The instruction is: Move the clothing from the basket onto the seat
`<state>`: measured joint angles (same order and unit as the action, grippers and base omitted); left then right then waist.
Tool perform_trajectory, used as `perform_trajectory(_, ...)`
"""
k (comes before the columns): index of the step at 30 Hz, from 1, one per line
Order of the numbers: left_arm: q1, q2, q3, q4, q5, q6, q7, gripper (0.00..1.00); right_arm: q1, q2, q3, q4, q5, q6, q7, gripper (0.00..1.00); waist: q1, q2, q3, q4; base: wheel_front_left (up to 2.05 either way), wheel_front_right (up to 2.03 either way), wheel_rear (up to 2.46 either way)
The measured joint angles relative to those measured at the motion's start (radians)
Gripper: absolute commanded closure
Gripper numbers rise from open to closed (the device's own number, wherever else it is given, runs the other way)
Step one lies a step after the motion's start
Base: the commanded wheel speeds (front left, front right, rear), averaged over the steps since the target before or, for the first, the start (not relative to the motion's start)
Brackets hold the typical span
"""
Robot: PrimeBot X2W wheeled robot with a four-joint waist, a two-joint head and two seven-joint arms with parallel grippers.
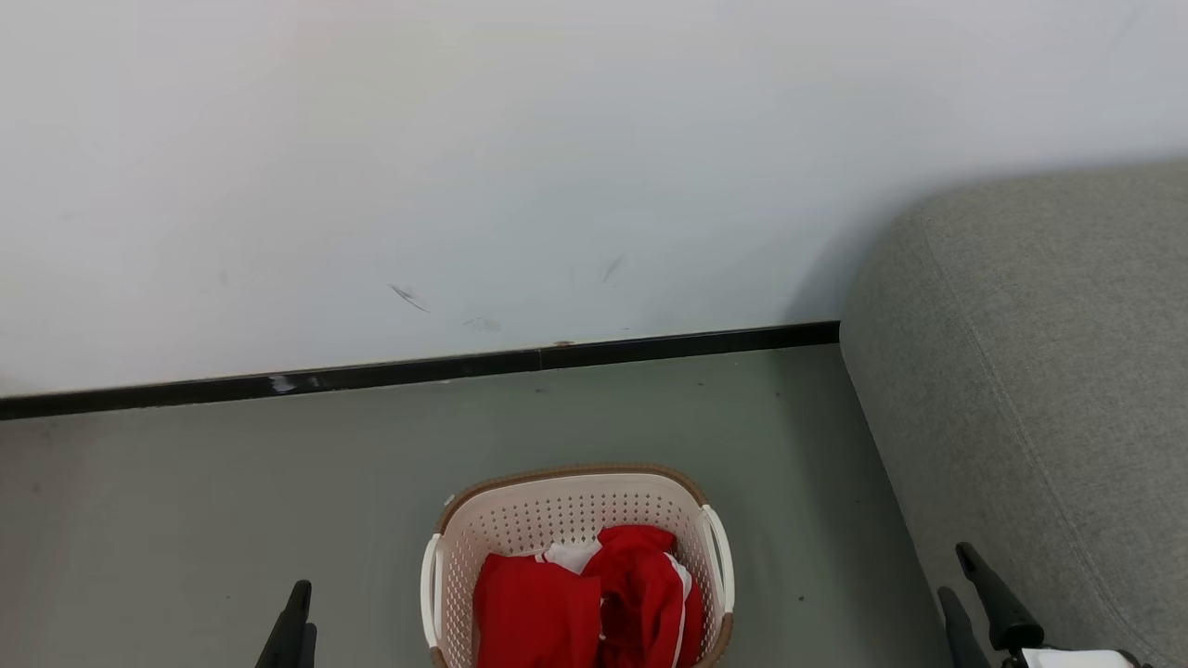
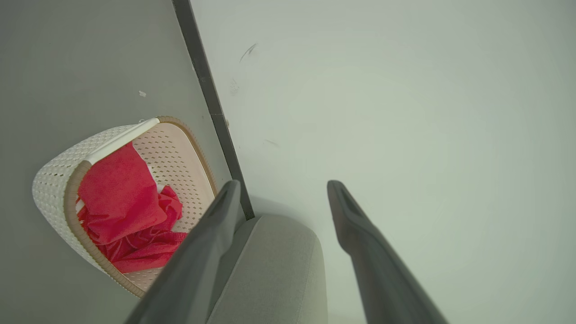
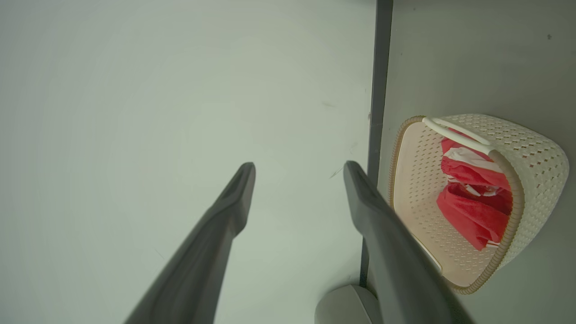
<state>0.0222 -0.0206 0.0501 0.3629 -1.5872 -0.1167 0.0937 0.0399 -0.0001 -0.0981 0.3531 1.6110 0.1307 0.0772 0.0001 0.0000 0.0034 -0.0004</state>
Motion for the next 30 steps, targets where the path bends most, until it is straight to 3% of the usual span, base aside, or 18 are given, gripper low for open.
perform_trajectory(13,0.0,0.007,-0.037,-0.03,0.087,0.0,-0.049,0.0,0.0,-0.003,0.024,-0.032,-0.086,0.0,-0.048,0.0,0.0014,0.0,-0.001,0.002,0.0,0.0,0.0)
perform_trajectory(30,-0.015,0.019,-0.047,-0.096,0.282,0.004,-0.11,0.0,-0.001,-0.018,0.043,-0.079,-0.306,0.0,-0.106,0.0,0.0152,0.0,-0.014,0.008,0.0,0.0,0.0)
